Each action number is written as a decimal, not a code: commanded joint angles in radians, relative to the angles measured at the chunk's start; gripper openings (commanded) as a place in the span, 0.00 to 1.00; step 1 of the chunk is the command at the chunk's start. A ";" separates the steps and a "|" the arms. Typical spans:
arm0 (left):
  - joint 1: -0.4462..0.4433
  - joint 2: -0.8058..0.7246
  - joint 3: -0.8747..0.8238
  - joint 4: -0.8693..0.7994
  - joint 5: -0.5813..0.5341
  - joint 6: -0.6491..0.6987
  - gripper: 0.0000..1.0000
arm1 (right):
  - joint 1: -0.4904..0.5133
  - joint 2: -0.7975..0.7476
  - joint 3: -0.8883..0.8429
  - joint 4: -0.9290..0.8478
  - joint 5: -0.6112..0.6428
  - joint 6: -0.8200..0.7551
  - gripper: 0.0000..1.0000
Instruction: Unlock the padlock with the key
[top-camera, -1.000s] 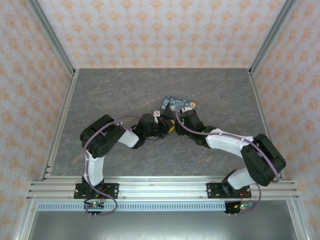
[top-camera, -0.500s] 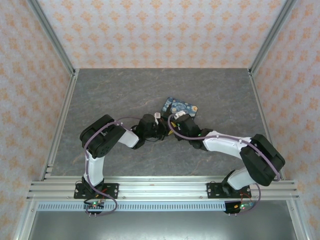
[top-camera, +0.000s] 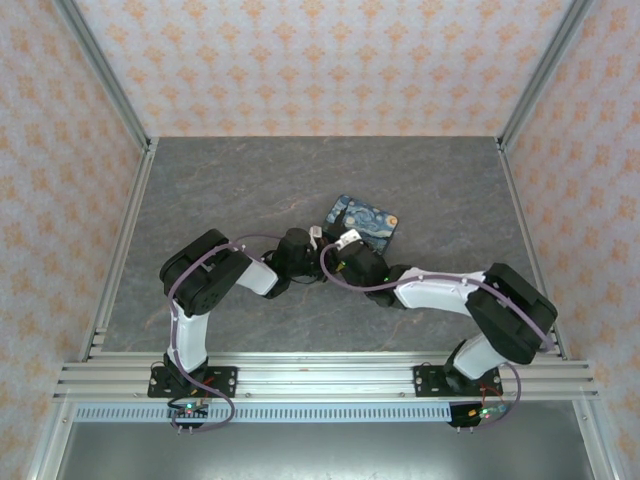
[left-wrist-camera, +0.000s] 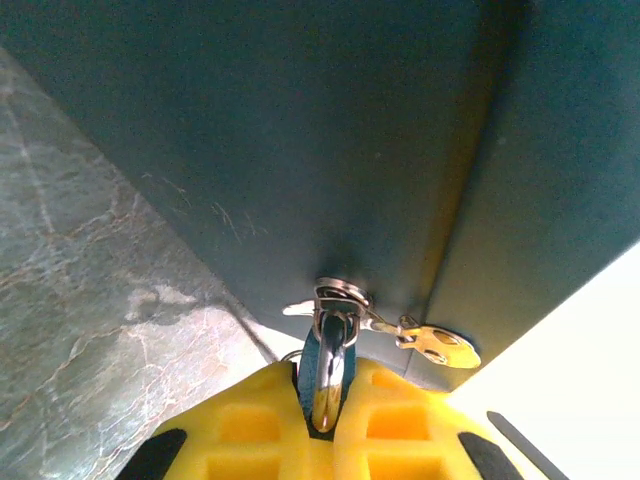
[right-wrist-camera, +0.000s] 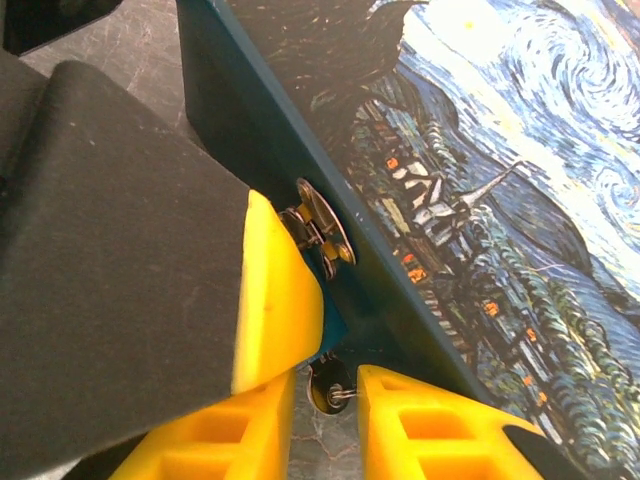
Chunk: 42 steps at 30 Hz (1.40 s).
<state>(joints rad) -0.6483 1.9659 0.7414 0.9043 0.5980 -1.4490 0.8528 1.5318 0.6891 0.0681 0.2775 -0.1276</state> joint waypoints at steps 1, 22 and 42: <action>-0.010 -0.047 -0.001 0.005 0.051 -0.008 0.00 | -0.003 0.060 0.030 -0.018 0.091 0.006 0.23; -0.012 -0.041 -0.013 0.038 0.060 -0.037 0.00 | -0.007 0.191 0.090 0.137 0.314 0.087 0.05; -0.012 -0.019 -0.037 0.047 0.041 -0.035 0.00 | -0.199 -0.028 0.058 0.087 -0.373 0.420 0.00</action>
<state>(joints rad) -0.6281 1.9652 0.7292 0.9627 0.5346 -1.4872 0.6704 1.5337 0.7544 0.1036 -0.0547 0.2417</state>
